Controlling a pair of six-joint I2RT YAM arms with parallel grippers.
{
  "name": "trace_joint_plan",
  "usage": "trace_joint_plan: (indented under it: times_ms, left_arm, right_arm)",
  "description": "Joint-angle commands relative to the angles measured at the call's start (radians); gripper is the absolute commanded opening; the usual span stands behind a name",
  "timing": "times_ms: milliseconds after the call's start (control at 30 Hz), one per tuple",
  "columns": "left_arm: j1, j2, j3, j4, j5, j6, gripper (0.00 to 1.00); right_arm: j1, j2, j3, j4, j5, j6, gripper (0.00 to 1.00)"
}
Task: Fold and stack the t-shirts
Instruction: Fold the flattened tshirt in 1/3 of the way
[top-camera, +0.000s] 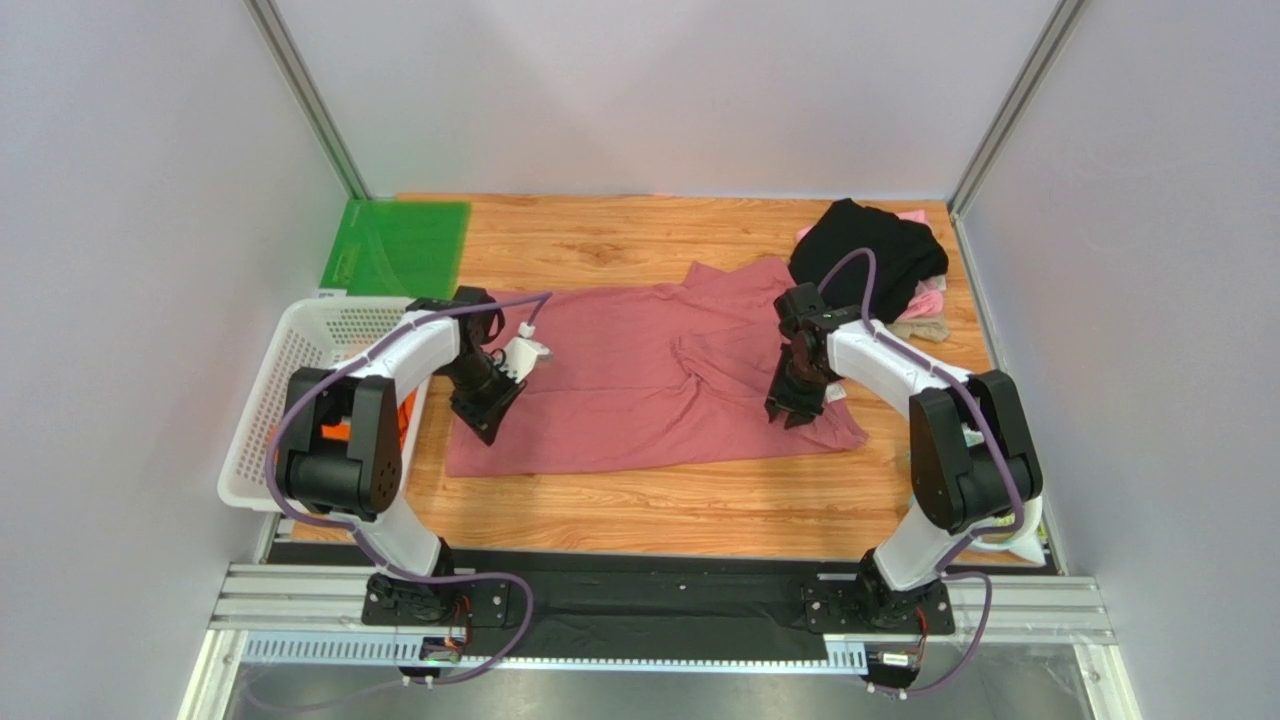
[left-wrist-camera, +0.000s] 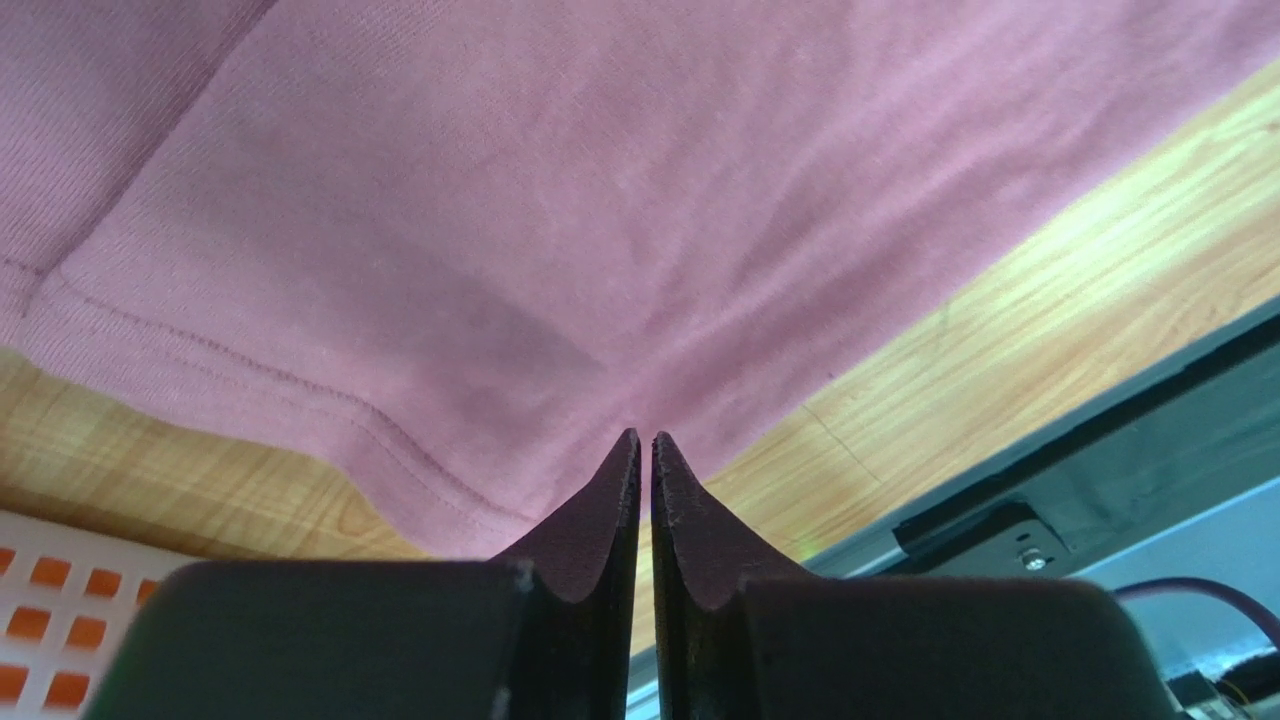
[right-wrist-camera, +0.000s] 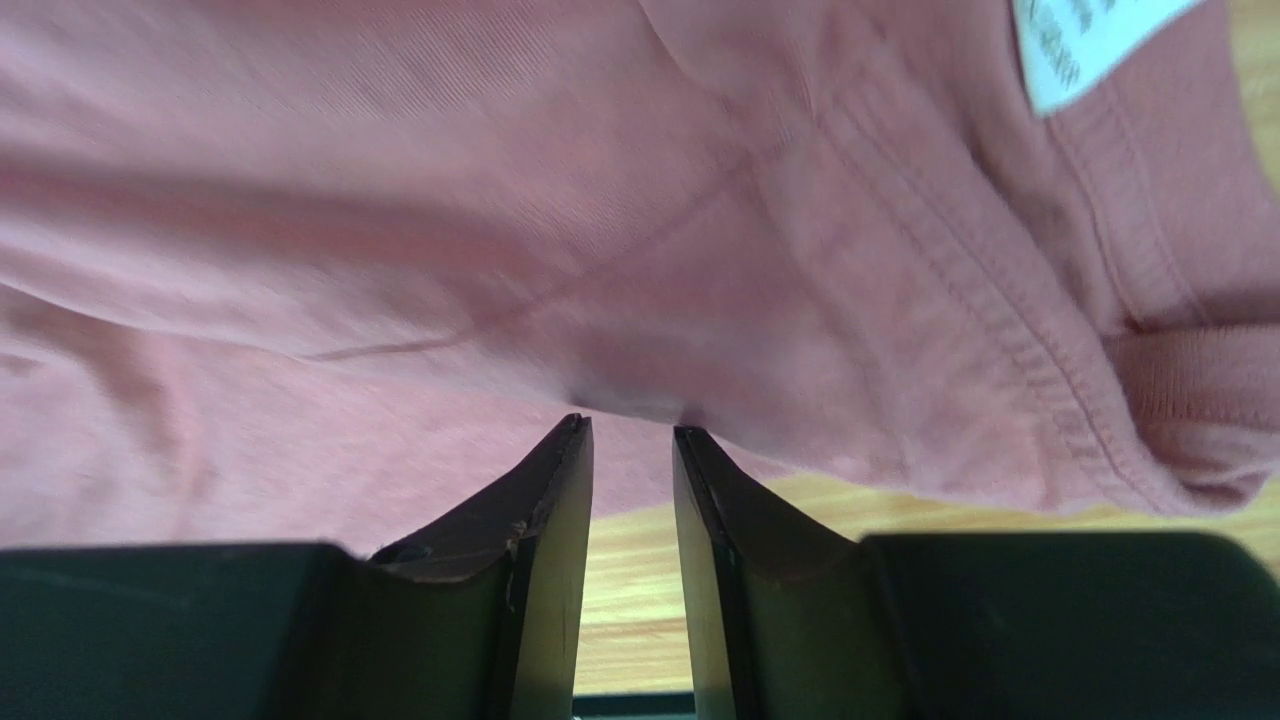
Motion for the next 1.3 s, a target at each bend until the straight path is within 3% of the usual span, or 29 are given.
trace_joint_plan:
  times_ms: [0,133,567,1267]
  left_arm:
    - [0.002,0.031,-0.035,0.059,-0.021,0.023,0.11]
    - [0.002,0.084,-0.053,0.11,-0.037,0.012,0.11]
    - [0.038,0.147,-0.045,0.134,-0.06,0.02,0.11]
    - [0.11,0.099,-0.018,0.075,-0.021,0.044,0.11]
  right_arm:
    - [-0.037,0.022,0.085,0.039,0.0,0.016,0.31]
    - [-0.054,0.038,0.105,0.072,-0.096,0.02,0.32]
    - [-0.132,0.227,0.158,0.103,-0.038,0.024,0.25]
    - [-0.255,0.213,0.268,0.045,-0.024,-0.049,0.24]
